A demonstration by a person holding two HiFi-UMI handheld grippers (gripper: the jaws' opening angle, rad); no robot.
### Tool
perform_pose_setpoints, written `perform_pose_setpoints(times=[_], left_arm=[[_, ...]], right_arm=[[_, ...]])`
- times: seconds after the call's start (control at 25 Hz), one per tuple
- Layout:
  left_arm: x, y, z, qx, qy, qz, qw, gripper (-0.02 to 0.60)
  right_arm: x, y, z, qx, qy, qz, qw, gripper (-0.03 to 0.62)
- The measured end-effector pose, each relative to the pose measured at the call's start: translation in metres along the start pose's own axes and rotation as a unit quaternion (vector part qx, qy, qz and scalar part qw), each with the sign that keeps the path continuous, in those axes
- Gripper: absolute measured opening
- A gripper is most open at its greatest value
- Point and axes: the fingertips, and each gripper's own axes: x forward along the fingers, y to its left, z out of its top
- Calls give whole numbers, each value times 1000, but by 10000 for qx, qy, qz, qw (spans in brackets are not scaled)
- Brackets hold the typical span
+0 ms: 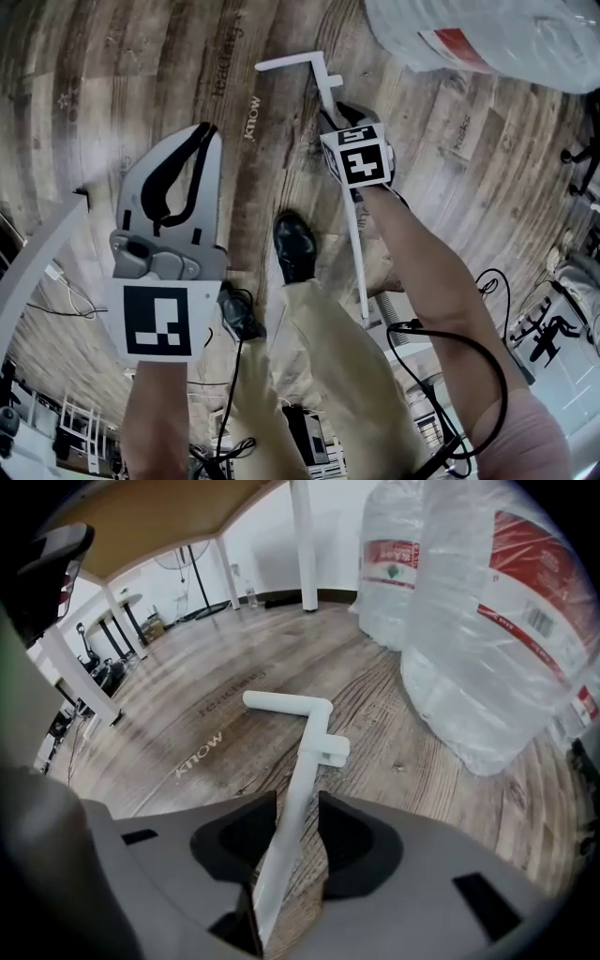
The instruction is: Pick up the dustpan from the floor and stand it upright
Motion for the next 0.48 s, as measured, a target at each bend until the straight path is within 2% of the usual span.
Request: perform_pose_setpoints(times=[0.48], left_arm=[[2, 2, -5, -13, 38, -13, 10000, 17]], right_arm=[[23, 1, -4, 10, 279, 31, 9996, 124]])
